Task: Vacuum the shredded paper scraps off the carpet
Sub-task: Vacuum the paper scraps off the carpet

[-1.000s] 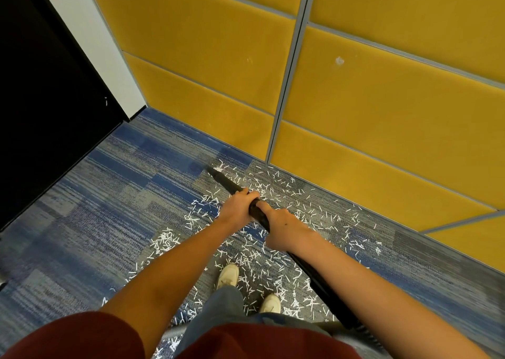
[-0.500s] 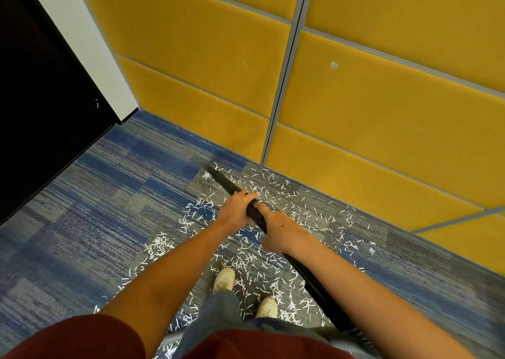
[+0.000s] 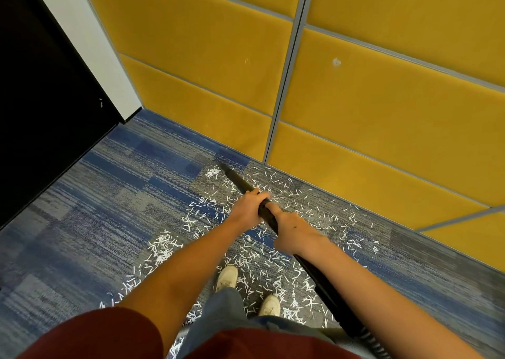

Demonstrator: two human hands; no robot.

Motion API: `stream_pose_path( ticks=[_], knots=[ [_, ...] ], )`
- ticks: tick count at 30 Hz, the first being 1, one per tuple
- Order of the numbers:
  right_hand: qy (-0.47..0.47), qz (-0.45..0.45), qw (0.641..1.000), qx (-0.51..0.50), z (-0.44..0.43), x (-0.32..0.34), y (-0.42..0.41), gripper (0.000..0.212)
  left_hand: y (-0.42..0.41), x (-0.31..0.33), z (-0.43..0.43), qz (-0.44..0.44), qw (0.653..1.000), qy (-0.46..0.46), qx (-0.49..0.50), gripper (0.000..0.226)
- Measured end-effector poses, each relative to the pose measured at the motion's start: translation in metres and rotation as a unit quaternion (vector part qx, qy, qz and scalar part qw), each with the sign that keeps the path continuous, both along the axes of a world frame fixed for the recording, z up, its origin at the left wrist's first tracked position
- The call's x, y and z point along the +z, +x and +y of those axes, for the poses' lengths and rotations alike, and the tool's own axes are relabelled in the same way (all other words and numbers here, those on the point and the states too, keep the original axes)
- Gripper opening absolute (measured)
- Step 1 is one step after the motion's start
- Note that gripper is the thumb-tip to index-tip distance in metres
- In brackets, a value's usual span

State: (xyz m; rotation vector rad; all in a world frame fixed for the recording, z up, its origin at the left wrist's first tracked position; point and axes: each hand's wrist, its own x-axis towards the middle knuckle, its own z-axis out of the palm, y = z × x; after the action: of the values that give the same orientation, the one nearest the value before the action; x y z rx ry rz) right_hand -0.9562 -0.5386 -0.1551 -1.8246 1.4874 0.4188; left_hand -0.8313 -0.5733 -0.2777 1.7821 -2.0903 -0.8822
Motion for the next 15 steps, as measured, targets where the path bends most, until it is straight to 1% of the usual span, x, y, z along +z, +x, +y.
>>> stream_pose_path(
  ticks=[4,9,13,15],
  knots=[
    [0.000,0.000,0.999,0.033,0.005,-0.001,0.011,0.081,0.015,-0.003,0.009,-0.012,1.000,0.008,0.021,0.034],
    [-0.009,-0.002,0.998,0.066,0.008,-0.004,0.024,0.079,0.033,-0.008,0.019,-0.009,0.999,0.003,0.049,0.032],
    [-0.009,-0.001,0.996,0.085,0.011,-0.003,0.024,0.074,0.034,-0.011,0.027,-0.028,0.997,-0.002,0.070,0.030],
    [-0.009,-0.001,0.996,0.090,0.014,-0.003,0.019,0.076,0.029,-0.011,0.031,-0.033,0.997,0.000,0.075,0.030]
  ],
)
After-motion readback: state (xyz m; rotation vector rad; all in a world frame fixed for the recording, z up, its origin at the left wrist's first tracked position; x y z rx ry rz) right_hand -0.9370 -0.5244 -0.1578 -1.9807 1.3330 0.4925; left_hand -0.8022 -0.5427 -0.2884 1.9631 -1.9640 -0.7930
